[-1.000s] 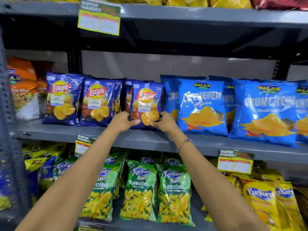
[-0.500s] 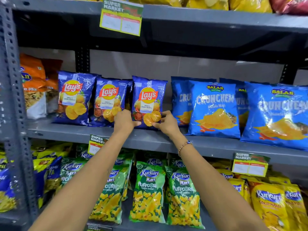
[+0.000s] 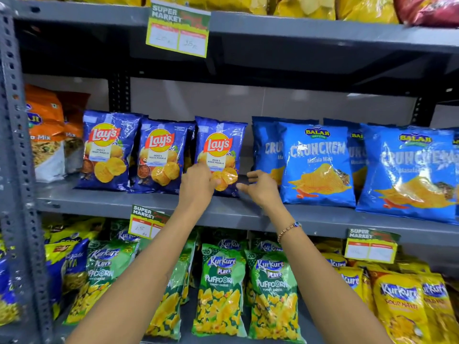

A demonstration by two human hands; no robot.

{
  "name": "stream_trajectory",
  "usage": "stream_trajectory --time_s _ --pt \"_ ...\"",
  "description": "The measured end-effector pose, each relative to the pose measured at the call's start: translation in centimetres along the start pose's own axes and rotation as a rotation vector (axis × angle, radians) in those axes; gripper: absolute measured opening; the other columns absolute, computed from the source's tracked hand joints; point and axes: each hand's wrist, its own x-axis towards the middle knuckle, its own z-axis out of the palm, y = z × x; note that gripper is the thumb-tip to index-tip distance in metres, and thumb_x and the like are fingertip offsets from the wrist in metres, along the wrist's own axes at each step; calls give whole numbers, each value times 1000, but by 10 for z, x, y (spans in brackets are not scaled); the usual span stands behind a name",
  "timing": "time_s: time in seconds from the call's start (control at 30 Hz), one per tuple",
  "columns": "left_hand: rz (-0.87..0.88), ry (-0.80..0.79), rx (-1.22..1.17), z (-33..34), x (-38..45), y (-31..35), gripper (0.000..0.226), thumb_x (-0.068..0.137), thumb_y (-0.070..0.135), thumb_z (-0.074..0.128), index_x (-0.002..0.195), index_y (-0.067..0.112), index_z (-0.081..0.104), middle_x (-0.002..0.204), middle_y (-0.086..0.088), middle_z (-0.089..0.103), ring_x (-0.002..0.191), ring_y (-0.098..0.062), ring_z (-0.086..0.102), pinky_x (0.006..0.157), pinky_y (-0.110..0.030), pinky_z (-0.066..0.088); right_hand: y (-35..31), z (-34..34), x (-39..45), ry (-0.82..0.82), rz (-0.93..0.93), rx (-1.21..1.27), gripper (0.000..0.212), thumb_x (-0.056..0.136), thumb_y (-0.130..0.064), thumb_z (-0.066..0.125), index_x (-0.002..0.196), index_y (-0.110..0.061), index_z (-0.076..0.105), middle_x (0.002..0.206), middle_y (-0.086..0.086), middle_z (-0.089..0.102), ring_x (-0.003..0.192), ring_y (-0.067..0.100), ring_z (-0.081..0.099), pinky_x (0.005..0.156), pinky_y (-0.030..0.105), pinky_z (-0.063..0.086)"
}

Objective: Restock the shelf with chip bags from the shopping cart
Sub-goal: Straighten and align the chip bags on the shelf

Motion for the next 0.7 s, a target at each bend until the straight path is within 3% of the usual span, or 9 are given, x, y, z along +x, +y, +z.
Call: stream_trajectory --time_s 0.1,0.2,0.27,0.33,0.4,0.43,0.5,0.6,0.7 --pt "96 -53 -289 4 2 31 21 82 25 70 88 5 64 87 -14 72 82 -25 64 79 -40 53 8 -45 -8 115 -48 41 23 80 -13 70 102 -7 68 104 13 72 90 24 68 78 29 50" --pt "167 -172 -498 21 3 64 17 81 22 71 92 10 67 91 -10 71 75 -15 59 75 -29 52 29 -100 -10 224 -60 75 12 81 -5 67 92 -9 69 97 19 73 77 21 65 68 23 51" --pt "193 -258 -562 36 3 85 37 79 23 73 112 12 62 104 -6 62 84 -13 56 76 -22 46 48 -135 -12 320 -52 15 19 80 -6 69 99 -5 68 103 21 71 81 21 62 69 20 50" --pt "136 -342 -559 53 5 102 70 77 27 76 136 10 41 128 -8 48 110 -16 51 92 -23 44 68 -163 -13 391 -22 -94 38 80 -14 72 115 -2 61 115 20 66 97 27 62 80 31 48" --pt "21 -451 -502 69 7 113 94 74 35 77 144 3 22 145 -15 36 131 -26 41 109 -37 38 84 -184 -11 335 41 -201 54 81 -25 71 126 -2 50 116 15 63 106 32 58 79 35 45" --pt "8 -501 -437 76 8 117 97 75 39 76 145 1 20 147 -17 34 134 -29 38 111 -41 36 90 -191 -8 255 68 -218 56 82 -28 71 125 -2 46 103 9 62 100 31 56 68 32 43" --pt "100 -579 -329 84 7 122 85 78 42 72 144 8 31 143 -18 40 132 -31 41 109 -42 38 99 -200 -2 71 141 -219 56 82 -31 69 120 -1 41 88 1 52 88 24 47 56 27 34" --pt "173 -616 -464 90 0 128 62 82 29 71 136 16 45 139 -9 53 128 -24 49 105 -30 40 107 -205 7 -83 214 -303 76 84 -32 68 137 1 26 119 15 50 97 29 50 66 32 40" --pt "211 -572 -473 94 -4 131 65 80 24 73 138 19 42 141 -1 53 128 -19 49 98 -21 36 116 -203 13 -102 214 -371 78 83 -33 68 138 1 25 138 20 46 113 32 50 78 34 37"
